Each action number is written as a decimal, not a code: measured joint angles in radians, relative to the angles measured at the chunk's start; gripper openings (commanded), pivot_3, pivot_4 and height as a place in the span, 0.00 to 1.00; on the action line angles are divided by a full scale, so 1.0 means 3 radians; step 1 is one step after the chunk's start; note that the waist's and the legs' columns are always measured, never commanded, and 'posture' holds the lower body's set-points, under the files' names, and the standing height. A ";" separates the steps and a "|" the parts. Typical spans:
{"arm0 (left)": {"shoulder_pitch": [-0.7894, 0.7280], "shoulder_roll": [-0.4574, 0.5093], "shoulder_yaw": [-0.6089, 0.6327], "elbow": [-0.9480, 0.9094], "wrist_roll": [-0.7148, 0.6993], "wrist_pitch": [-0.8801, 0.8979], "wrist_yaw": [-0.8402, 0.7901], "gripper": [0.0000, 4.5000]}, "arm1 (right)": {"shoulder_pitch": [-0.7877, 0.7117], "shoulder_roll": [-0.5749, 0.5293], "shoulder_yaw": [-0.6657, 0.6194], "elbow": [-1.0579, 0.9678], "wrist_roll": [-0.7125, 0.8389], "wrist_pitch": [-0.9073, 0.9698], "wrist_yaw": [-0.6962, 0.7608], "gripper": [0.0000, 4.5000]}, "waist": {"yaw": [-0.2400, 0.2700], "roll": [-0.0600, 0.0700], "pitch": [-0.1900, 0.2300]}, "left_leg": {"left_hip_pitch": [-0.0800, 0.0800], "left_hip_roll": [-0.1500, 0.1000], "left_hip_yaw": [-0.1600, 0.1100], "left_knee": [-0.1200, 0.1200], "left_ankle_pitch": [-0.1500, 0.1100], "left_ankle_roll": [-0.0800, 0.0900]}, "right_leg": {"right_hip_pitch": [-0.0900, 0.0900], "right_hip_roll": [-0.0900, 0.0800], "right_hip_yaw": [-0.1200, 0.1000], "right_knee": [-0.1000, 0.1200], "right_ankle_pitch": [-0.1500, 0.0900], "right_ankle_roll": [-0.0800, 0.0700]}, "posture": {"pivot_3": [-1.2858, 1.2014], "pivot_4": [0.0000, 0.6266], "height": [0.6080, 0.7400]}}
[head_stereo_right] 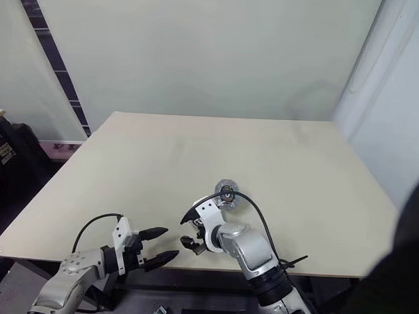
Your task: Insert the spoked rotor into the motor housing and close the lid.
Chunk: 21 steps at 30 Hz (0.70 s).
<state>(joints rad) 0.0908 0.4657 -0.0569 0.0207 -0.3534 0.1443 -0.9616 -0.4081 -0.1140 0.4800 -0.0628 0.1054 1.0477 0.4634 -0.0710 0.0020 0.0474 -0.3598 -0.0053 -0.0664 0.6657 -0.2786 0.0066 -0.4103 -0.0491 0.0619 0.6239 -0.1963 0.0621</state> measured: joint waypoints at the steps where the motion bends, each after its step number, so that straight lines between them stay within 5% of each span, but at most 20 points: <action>1: 0.0000 0.0000 0.0000 0.0000 0.0000 0.0000 0.0000 1.00 | -0.0035 -0.0089 0.0088 -0.0023 -0.0013 -0.0029 0.0056 0.99 | 0.0000 0.0000 0.0000 | 0.0000 0.0000 0.0000 0.0000 0.0000 0.0000 | -0.0001 0.0000 0.0000 0.0000 0.0000 0.0000 | 0.52 0.00 1.00; 10: -0.0013 0.0006 0.0003 0.0010 0.0001 -0.0003 -0.0008 1.00 | -0.0504 -0.0972 0.0941 -0.0201 -0.0364 -0.0536 0.0731 0.99 | 0.0000 0.0000 0.0000 | 0.0000 0.0002 0.0000 -0.0001 0.0000 0.0000 | -0.0003 0.0000 -0.0003 0.0000 0.0000 0.0000 | 0.52 0.00 1.00; 21: -0.0054 0.0000 0.0002 0.0040 0.0001 -0.0014 -0.0016 1.00 | -0.0855 -0.1034 0.1340 0.0165 -0.0868 -0.1083 0.1137 0.99 | 0.0003 -0.0001 0.0000 | -0.0001 0.0002 -0.0001 -0.0001 0.0000 0.0000 | -0.0002 0.0001 -0.0005 0.0000 0.0000 0.0000 | 0.52 0.00 1.00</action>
<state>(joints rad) 0.0746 0.4658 -0.0562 0.0326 -0.3530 0.1402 -0.9665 -0.6646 -0.4240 0.8819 -0.0134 -0.1550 0.7229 0.8044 -0.0700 0.0018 0.0475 -0.3600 -0.0048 -0.0667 0.6654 -0.2785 0.0067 -0.4110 -0.0490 0.0603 0.6239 -0.1964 0.0621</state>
